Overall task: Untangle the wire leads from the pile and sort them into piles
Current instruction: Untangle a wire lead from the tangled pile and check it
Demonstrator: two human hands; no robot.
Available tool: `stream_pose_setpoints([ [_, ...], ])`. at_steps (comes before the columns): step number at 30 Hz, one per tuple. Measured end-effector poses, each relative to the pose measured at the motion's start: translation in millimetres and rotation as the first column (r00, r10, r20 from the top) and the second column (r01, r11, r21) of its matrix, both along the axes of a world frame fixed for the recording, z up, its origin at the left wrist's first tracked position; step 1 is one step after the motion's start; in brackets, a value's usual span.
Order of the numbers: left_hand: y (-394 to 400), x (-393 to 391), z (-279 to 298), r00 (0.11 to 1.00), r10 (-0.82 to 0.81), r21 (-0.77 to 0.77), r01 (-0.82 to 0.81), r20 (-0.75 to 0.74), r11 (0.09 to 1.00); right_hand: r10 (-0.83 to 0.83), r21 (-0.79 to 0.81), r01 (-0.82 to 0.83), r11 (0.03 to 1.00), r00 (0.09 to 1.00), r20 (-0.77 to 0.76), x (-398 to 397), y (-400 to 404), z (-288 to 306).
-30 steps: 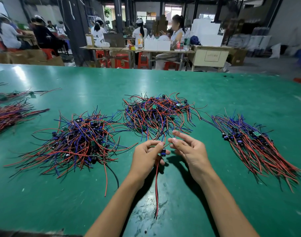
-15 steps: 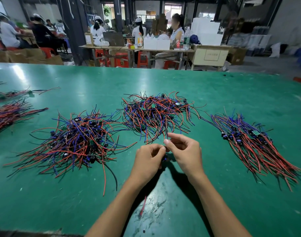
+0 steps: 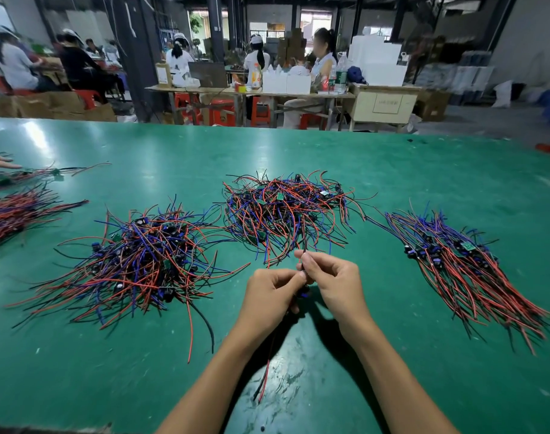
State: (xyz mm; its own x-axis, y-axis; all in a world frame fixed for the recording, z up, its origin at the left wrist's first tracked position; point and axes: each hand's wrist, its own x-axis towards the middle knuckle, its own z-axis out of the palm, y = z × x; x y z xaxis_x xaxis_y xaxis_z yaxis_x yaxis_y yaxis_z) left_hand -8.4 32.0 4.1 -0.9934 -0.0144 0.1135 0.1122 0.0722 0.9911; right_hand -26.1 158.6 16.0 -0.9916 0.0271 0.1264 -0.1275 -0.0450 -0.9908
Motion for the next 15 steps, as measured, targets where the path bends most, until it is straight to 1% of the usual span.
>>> stream_pose_setpoints([
  [2,0,0,1,1.0,0.014,0.023,-0.014,0.011,1.0,-0.04,0.226,0.05,0.973,0.998,-0.048,-1,-2,-3],
  [3,0,1,1,1.0,0.018,0.022,-0.018,0.012,1.0,-0.056,0.292,0.073,0.954,0.996,-0.066,-1,-4,-4],
  [10,1,4,5,1.0,0.006,-0.024,-0.006,0.003,1.0,-0.182,0.301,0.176,0.937,0.983,-0.009,-3,-17,-9],
  [15,3,7,8,0.997,-0.075,-0.057,0.076,0.02,0.996,-0.306,0.201,0.293,0.935,0.951,0.034,-13,-15,-4],
])
